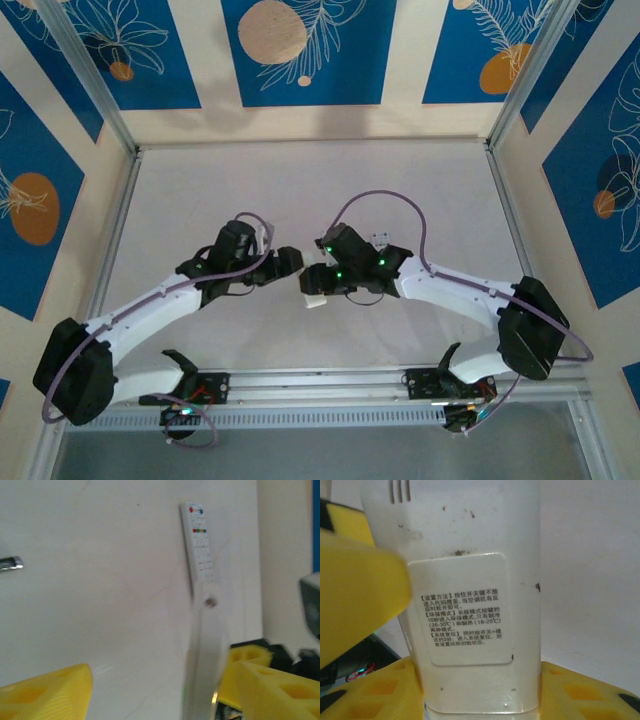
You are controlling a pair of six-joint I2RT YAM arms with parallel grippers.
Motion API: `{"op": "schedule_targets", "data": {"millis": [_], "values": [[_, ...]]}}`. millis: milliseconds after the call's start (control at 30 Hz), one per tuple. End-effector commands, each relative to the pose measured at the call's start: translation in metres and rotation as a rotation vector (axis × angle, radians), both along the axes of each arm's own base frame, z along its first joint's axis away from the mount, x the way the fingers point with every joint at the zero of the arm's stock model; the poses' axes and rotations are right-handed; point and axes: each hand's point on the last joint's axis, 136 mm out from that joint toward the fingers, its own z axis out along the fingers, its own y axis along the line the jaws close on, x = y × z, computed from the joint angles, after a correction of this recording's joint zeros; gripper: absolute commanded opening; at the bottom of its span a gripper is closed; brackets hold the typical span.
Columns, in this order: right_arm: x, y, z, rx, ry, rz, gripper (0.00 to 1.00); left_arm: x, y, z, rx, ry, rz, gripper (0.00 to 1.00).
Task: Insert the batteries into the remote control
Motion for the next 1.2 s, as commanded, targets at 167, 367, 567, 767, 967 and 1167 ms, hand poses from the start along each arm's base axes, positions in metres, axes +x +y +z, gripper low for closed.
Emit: {"op": "schedule_targets", "data": {"millis": [167,367,567,767,967,1167], "values": [[-0.006,0.019,0.015,0.095,0.011,0.035,0.46,0.0,-0.015,0.001,-0.066,0.035,-0.026,0.29],[0.006,-0.009,0.031,0.037,-0.044,-0.035,0.76,0.012,0.039,0.001,0.329,-0.038,0.021,0.07],[0.028,-0.081,0.015,0.026,0.018,-0.269,0.79,0.054,0.178,0.019,1.373,-0.027,0.033,0.07],[0.036,-0.121,0.016,-0.088,-0.013,-0.346,0.79,0.121,0.234,0.025,1.928,0.058,0.066,0.07],[0.037,-0.129,0.022,-0.048,-0.004,-0.359,0.79,0.175,0.233,-0.016,2.095,0.066,0.004,0.09],[0.032,-0.139,0.018,-0.025,0.006,-0.382,0.79,0.201,0.222,-0.084,2.048,0.099,-0.058,0.16]]}}
